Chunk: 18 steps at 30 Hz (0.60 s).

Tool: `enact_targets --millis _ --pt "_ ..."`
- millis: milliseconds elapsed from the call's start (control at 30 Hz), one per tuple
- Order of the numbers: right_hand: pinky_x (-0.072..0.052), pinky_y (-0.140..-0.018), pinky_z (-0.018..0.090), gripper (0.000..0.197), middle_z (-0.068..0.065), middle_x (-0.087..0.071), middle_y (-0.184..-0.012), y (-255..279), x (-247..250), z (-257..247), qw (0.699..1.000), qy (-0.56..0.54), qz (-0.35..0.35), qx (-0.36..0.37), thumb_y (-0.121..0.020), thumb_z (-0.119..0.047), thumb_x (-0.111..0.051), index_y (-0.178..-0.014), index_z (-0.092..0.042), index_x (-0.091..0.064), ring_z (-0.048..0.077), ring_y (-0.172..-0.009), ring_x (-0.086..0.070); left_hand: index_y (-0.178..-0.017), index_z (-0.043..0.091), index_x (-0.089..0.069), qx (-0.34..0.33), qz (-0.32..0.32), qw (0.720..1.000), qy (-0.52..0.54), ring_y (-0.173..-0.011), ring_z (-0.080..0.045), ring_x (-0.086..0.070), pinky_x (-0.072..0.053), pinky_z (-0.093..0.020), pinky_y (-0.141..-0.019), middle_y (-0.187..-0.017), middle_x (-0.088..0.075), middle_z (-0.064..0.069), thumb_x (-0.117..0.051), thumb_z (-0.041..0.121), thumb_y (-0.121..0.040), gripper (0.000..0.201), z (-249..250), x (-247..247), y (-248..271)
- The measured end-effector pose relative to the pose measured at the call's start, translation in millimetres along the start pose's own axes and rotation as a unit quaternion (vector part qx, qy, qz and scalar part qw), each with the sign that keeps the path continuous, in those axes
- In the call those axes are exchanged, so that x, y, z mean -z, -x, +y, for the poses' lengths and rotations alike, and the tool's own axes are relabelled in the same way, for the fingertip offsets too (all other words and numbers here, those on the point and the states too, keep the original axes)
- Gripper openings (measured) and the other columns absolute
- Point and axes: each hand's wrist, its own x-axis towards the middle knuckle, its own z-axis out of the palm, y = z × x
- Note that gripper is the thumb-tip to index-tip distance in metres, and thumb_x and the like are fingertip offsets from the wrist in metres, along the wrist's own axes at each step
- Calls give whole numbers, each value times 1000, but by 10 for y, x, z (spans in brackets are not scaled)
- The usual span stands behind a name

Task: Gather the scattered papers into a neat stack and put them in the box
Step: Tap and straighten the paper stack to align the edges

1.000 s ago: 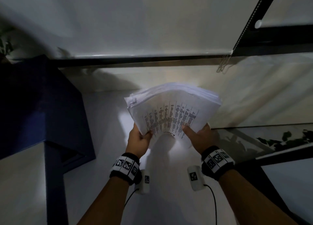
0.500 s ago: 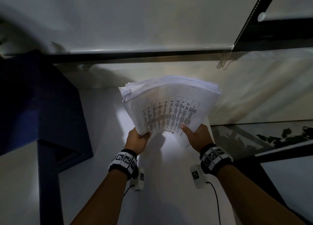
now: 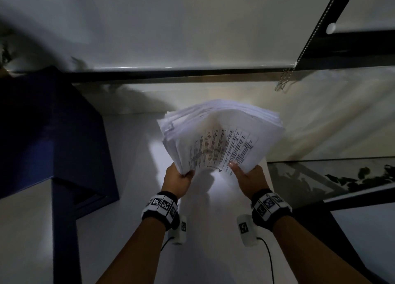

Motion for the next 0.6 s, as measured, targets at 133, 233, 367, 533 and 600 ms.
enact_targets --millis 133,233,367,533,600 --pt "-52 -61 10 26 -15 -68 -91 55 52 -131 1000 -14 -16 10 -78 -11 -76 -93 -29 -65 2 -85 -65 -120 28 -54 -20 -22 994 107 -114 -26 -59 -51 -39 -88 -109 -65 9 -69 -5 -72 60 157 148 133" --pt "-56 -69 17 37 -9 -70 -97 56 108 -246 998 -42 13 52 -75 -4 -77 -106 -22 -65 8 -93 -68 -120 46 -53 -94 8 974 205 -112 -24 -61 -55 -42 -87 -111 -68 14 -73 11 -59 73 372 324 256" --pt "-57 -85 30 60 8 -67 -115 50 83 -394 990 -99 38 93 -72 -5 -76 -127 -8 -52 16 -104 -66 -136 12 -44 -161 30 948 274 -103 -21 -65 -57 -43 -82 -105 -67 3 -63 7 -52 86 699 399 242" --pt "-56 -82 23 58 -6 -65 -112 78 72 -499 987 -97 46 117 -72 -7 -72 -124 -27 -51 7 -103 -65 -125 25 -49 -184 40 942 279 -97 -19 -65 -56 -46 -81 -100 -67 8 -61 10 -52 76 858 448 266" --pt "-54 -79 17 60 -1 -64 -112 56 86 -520 986 -105 46 125 -76 5 -70 -128 -16 -48 0 -100 -65 -130 18 -47 -182 51 940 284 -98 -18 -64 -56 -46 -84 -102 -67 9 -62 13 -51 81 879 471 258"
